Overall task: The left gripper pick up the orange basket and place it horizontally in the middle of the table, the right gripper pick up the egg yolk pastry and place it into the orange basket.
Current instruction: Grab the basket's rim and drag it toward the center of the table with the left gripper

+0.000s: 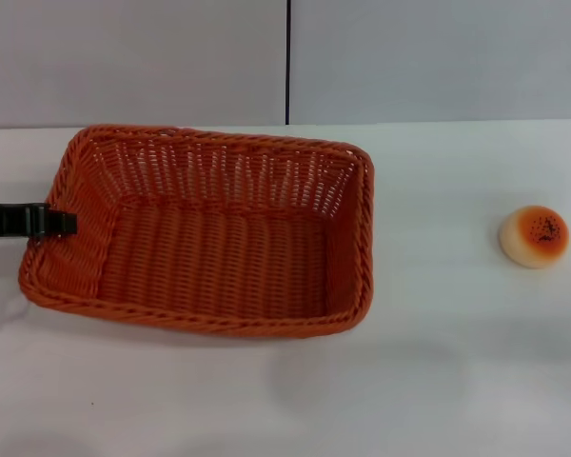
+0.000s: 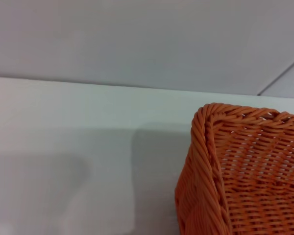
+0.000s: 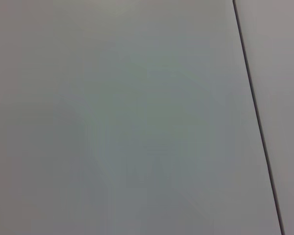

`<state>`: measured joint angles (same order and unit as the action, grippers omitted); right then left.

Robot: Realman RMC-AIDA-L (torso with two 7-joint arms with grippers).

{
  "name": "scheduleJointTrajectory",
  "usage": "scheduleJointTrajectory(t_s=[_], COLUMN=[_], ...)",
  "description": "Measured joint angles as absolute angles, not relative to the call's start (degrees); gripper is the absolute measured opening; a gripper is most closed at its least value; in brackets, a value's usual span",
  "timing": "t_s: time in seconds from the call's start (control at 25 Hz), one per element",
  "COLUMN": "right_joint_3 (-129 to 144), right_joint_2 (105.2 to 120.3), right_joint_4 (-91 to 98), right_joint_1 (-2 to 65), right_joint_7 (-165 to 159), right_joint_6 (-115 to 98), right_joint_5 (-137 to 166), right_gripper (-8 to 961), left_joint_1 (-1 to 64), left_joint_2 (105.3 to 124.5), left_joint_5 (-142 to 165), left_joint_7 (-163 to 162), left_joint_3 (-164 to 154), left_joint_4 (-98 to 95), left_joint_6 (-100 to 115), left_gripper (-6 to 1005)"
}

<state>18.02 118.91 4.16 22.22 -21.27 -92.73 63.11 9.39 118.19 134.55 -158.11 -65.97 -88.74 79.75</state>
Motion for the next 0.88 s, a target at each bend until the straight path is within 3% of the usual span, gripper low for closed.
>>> scheduleJointTrajectory(t_s=[0.48, 0.72, 0.88], right_joint_3=[18.0, 18.0, 18.0], right_joint_2=[118.92, 118.92, 118.91], right_joint_4=[4.2, 4.2, 4.2], right_joint_1=[22.1, 22.1, 21.6], right_joint_7=[-21.3, -21.3, -21.3], right_joint_6=[-92.6, -92.6, -92.7], right_joint_5=[63.1, 63.1, 63.1], right_gripper=[519, 515, 513], left_joint_1=[9.4, 8.8, 8.8], left_joint_2=[118.13, 118.15, 118.08], left_joint_5=[130.8, 129.8, 124.9], left_joint_7=[-155.2, -153.4, -150.7], left_joint_3=[-59.0, -56.9, -52.5], left_joint_4=[-85.5, -85.3, -84.2], left_joint_6=[82.1, 82.0, 83.3], left_gripper=[393, 635, 727])
